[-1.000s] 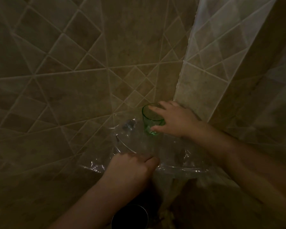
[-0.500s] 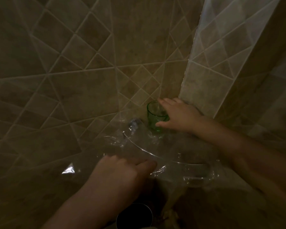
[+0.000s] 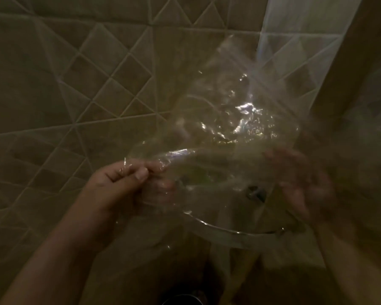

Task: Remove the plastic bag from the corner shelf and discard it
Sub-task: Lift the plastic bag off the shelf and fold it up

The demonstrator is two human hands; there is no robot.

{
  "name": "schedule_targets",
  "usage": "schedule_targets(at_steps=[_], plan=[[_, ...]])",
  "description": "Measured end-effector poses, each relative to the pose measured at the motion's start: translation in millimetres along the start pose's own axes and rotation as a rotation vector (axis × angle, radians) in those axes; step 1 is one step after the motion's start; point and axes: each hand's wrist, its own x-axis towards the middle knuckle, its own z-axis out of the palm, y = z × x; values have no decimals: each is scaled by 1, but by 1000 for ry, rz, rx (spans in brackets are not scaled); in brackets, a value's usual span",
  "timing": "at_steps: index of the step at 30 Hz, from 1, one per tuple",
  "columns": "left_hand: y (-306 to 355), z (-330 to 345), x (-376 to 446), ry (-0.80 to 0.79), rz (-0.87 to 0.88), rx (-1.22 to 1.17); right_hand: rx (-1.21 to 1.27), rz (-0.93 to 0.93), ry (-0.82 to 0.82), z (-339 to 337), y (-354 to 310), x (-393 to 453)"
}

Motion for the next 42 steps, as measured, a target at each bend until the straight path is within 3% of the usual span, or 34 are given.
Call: schedule_targets(at_steps=[5, 10, 13, 18, 22, 26, 34, 40, 42], plan=[[-20, 8, 22, 117, -105, -117, -100, -1, -203, 30, 17, -41], [-59, 9, 27, 194, -134, -28, -276, -101, -34, 32, 23, -51], [-80, 2, 31, 334, -150, 65, -392, -74, 78, 19, 28, -55], [-99, -5, 31, 396, -241, 194, -533, 15, 125, 6, 33, -72], [-107, -1, 30, 339, -323, -13, -544, 72, 66, 1, 33, -81], [-113, 8, 35, 267, -340, 198, -692, 23, 91, 3, 33, -82], [-115, 5, 41, 258, -277, 127, -452, 121, 180, -5, 41, -84], [-104, 4, 46, 296, -377, -70, -384, 72, 337, -5, 38, -86], [-102, 7, 45, 427, -268, 162, -505, 37, 366, -7, 33, -86]])
